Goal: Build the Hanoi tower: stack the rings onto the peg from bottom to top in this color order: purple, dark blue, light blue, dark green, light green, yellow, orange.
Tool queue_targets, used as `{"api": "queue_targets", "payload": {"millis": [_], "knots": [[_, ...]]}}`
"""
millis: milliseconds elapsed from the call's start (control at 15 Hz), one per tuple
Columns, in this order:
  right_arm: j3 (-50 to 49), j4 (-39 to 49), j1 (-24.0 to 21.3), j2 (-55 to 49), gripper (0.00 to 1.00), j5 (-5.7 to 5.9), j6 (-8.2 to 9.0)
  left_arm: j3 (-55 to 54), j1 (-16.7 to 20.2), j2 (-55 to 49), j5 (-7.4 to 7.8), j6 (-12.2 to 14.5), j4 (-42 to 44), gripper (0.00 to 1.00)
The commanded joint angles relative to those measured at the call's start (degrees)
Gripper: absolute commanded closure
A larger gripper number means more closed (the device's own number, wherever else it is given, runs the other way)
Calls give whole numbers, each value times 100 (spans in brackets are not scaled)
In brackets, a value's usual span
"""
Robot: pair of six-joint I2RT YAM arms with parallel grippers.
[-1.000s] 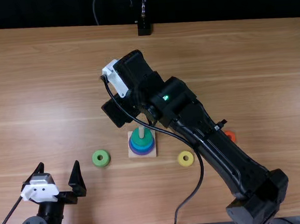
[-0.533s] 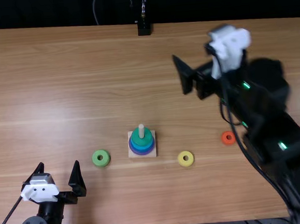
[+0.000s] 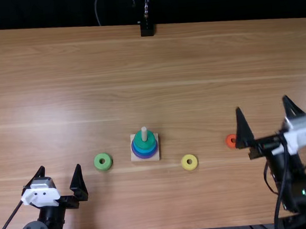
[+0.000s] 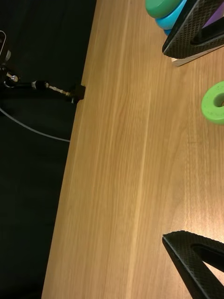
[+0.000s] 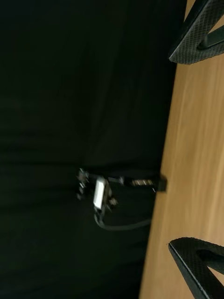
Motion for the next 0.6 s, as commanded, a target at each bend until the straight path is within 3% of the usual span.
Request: {"api": "queue_targets", "payload": {"millis": [0,67,267,533], "knots": [[-753,163,-307,-560,0,310,-29,-287,20,-69,110,45,-80,0],[-1219,247,-456,-1026,0,447,-8,-287,20,-69,110,45,-80,0],[-2704,216,-588,-2283,0,447,-8,-287,20,-69,110,45,-80,0],[-3636,184,-693,-3179,0,468,3,-287,20,-69,110,45,-80,0]]}}
